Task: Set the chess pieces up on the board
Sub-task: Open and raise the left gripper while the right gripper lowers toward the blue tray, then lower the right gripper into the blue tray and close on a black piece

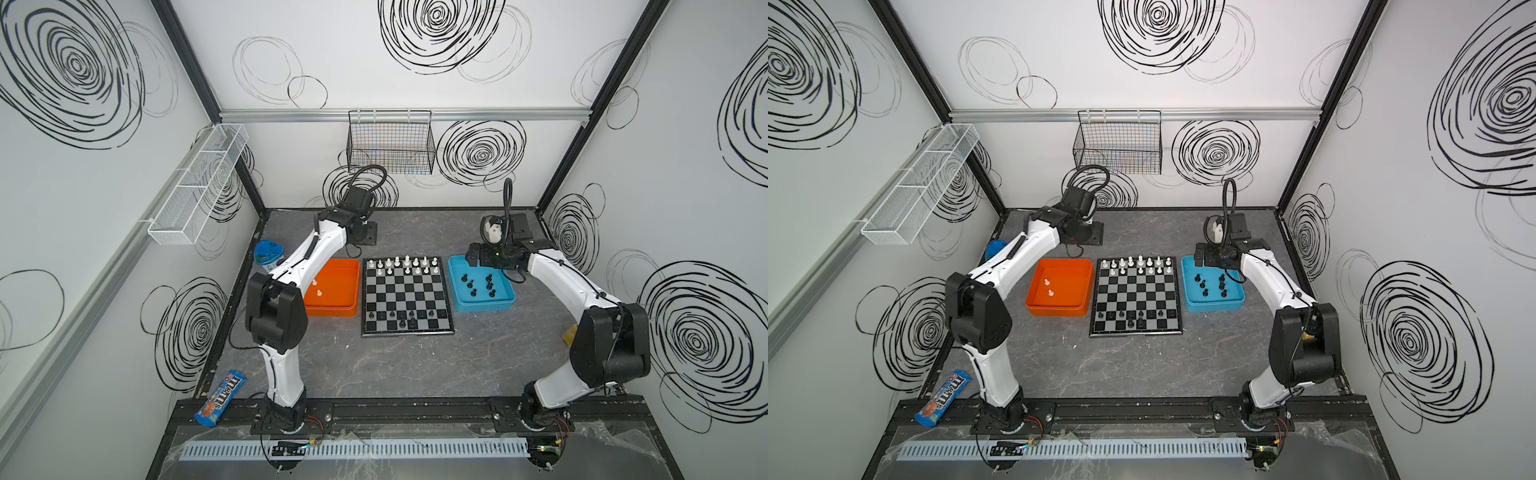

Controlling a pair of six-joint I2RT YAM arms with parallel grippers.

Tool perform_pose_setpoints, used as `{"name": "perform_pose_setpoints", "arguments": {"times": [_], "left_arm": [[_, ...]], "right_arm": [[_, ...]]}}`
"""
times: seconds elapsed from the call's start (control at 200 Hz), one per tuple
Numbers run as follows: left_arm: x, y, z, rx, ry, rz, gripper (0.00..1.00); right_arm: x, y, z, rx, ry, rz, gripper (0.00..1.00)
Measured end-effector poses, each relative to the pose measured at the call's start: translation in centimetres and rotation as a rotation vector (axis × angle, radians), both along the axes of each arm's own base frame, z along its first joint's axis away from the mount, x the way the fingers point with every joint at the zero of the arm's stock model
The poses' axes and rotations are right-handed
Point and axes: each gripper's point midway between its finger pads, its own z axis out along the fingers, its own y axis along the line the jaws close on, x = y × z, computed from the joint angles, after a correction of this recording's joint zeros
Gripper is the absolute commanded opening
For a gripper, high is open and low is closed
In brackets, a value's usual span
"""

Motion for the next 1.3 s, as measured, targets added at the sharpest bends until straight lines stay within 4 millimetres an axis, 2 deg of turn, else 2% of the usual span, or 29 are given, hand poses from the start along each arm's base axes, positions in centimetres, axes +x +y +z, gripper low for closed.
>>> {"name": "perform_pose_setpoints", "arguments": {"times": [0.06,0.125,0.25,0.355,0.445,0.745,0.906,1.001,1.296], "left_arm": [[0.0,1.5,0.7,-0.017,-0.022,0.023,0.92],[0.0,3.3,1.0,-0.036,-0.04,0.05,1.0],[-0.5,6.3,-0.4,-0.055,-0.036,0.099,0.97],[-1.1,7.2,-2.0,-0.066,-0.007,0.112,0.97],[-1.4,7.2,-2.6,-0.084,0.011,0.105,0.97],[-0.6,6.1,-2.2,-0.15,-0.022,0.068,0.97],[-0.9,5.6,-2.5,-0.152,-0.013,0.058,0.97],[-0.9,5.5,-2.5,-0.147,-0.014,0.058,0.97],[-0.9,5.5,-2.5,-0.146,-0.013,0.059,0.97]], "right_arm": [[-0.3,-0.2,-0.3,0.0,0.011,-0.006,0.98],[-0.7,-0.5,-1.0,-0.007,0.03,-0.015,0.96],[-1.7,-0.9,-2.5,-0.027,0.077,-0.026,0.94],[-2.7,-1.5,-3.9,-0.046,0.113,-0.038,0.93],[-3.2,-2.1,-5.0,-0.062,0.144,-0.052,0.91],[-2.6,-3.8,-7.5,-0.096,0.193,-0.096,0.81],[-1.2,-4.4,-8.3,-0.103,0.206,-0.114,0.63],[-0.3,-4.8,-8.4,-0.11,0.199,-0.123,0.57],[1.3,-5.6,-9.6,-0.121,0.198,-0.151,0.47]]}}
